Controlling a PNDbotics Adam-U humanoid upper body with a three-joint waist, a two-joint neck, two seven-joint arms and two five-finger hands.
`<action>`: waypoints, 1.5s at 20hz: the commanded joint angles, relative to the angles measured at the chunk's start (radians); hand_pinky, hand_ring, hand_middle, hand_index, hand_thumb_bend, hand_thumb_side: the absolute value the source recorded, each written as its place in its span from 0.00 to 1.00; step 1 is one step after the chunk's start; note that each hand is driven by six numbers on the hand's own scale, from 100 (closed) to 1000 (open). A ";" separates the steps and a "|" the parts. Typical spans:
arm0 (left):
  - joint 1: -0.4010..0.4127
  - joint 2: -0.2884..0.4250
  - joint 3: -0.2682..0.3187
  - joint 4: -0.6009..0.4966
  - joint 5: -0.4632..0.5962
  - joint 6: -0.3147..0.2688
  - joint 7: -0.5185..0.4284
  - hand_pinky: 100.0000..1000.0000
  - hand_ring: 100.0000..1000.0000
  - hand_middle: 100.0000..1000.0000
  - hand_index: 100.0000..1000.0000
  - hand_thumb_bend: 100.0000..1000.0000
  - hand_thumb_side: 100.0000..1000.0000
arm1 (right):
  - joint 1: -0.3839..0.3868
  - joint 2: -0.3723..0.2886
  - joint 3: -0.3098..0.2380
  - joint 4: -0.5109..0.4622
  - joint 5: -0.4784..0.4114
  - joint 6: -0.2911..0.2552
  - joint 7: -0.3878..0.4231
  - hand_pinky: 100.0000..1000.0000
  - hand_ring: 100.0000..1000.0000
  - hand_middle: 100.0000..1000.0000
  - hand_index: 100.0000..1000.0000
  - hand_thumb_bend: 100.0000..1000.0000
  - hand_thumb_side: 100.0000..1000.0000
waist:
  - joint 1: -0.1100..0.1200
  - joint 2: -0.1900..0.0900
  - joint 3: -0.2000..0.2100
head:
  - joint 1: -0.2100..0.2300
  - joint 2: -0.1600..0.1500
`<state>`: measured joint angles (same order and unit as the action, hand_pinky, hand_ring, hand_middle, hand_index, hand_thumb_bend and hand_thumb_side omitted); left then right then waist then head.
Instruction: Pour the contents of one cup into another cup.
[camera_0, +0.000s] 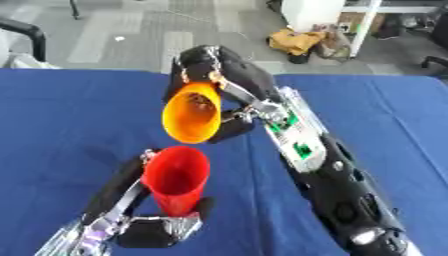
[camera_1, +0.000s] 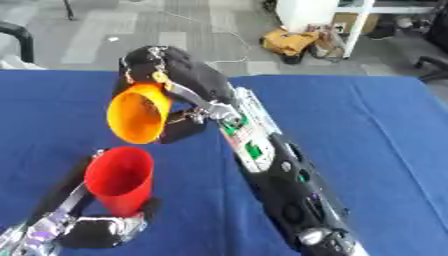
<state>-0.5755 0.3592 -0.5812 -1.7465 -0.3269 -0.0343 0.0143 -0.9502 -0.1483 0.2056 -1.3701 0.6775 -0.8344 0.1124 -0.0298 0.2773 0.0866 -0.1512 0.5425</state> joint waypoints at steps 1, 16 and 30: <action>-0.018 0.000 0.007 -0.012 -0.002 -0.001 -0.004 0.44 0.28 0.30 0.52 0.00 0.50 | -0.022 -0.013 0.002 -0.023 0.018 -0.009 -0.007 0.39 0.32 0.39 0.47 0.00 0.00 | 0.003 -0.023 -0.001 | 0.001 -0.002; -0.022 -0.005 0.005 0.008 -0.007 -0.003 -0.006 0.44 0.28 0.30 0.52 0.00 0.51 | -0.027 -0.009 0.018 -0.022 0.034 -0.016 -0.019 0.39 0.32 0.39 0.47 0.00 0.00 | 0.002 -0.024 -0.001 | 0.001 -0.003; -0.014 -0.011 -0.004 0.049 -0.030 -0.020 -0.003 0.44 0.28 0.30 0.52 0.00 0.52 | -0.030 -0.007 0.021 -0.027 0.033 -0.013 -0.022 0.39 0.32 0.39 0.47 0.00 0.00 | 0.001 -0.023 -0.003 | 0.000 -0.002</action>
<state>-0.5800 0.3490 -0.5873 -1.6939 -0.3526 -0.0481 0.0102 -0.9555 -0.1481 0.2294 -1.3724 0.7113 -0.8488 0.0934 -0.0321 0.2773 0.0850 -0.1512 0.5425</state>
